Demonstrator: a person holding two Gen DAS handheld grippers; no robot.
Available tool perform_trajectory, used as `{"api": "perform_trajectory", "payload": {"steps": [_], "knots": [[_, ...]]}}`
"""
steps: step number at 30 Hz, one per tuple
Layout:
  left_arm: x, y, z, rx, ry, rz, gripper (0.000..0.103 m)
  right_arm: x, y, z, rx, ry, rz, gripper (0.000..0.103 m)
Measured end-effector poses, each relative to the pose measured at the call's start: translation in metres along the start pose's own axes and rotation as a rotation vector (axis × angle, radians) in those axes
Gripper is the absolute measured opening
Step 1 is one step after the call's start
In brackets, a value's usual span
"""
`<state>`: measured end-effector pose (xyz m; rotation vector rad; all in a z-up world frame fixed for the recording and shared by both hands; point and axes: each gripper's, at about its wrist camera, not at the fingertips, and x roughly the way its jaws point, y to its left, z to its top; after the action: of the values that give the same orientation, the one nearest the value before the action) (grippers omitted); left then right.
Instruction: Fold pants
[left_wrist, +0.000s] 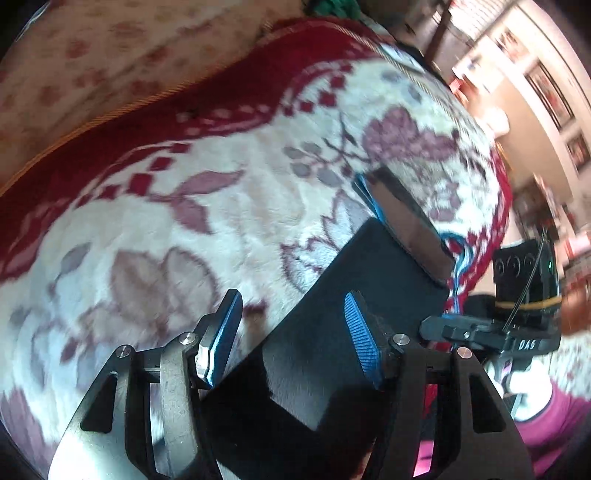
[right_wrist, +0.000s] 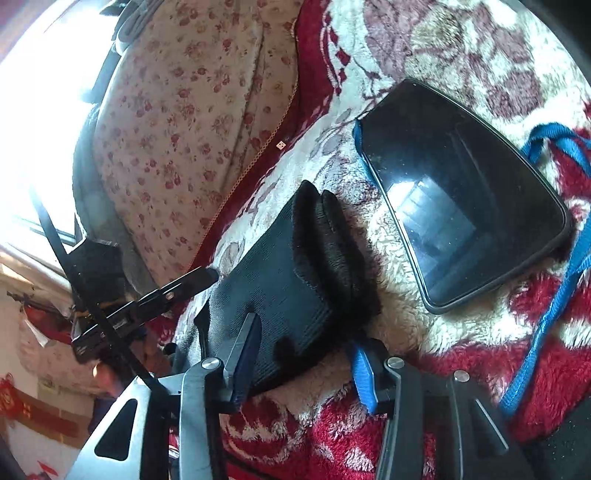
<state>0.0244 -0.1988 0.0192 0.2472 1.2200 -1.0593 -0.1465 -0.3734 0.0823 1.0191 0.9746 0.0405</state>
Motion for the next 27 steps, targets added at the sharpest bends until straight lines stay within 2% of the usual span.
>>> {"api": "perform_trajectory", "payload": {"steps": [3, 6, 11, 15, 19, 21, 22, 24, 25, 27], "knots": [[0.016, -0.007, 0.005, 0.076, 0.072, -0.035, 0.058, 0.0, -0.004, 0.002, 0.02, 0.009, 0.024, 0.045], [0.024, -0.015, 0.008, 0.136, 0.107, -0.054, 0.063, 0.001, -0.004, 0.002, 0.021, 0.014, 0.031, 0.045], [0.035, -0.026, 0.018, 0.167, 0.186, -0.206, 0.063, 0.001, -0.004, 0.002, 0.032, 0.012, 0.041, 0.045], [0.048, -0.041, 0.019, 0.276, 0.203, -0.157, 0.063, 0.001, -0.007, 0.003, 0.046, 0.002, 0.049, 0.045], [0.05, -0.036, 0.026, 0.263, 0.196, -0.151, 0.036, -0.002, -0.015, 0.003, 0.092, -0.024, 0.087, 0.045], [0.05, -0.03, 0.026, 0.249, 0.175, -0.163, 0.03, -0.001, -0.013, 0.004, 0.074, -0.02, 0.101, 0.045], [0.049, -0.028, 0.025, 0.244, 0.163, -0.168, 0.027, 0.0, -0.012, 0.005, 0.066, -0.018, 0.113, 0.041], [0.046, -0.028, 0.022, 0.248, 0.137, -0.161, 0.024, 0.008, -0.013, 0.006, 0.076, 0.005, 0.157, 0.021], [0.044, -0.029, 0.02, 0.255, 0.125, -0.157, 0.017, 0.011, -0.013, 0.006, 0.08, 0.008, 0.169, 0.019], [0.04, -0.03, 0.02, 0.261, 0.11, -0.15, 0.015, 0.011, -0.011, 0.006, 0.076, 0.0, 0.184, 0.017]]}}
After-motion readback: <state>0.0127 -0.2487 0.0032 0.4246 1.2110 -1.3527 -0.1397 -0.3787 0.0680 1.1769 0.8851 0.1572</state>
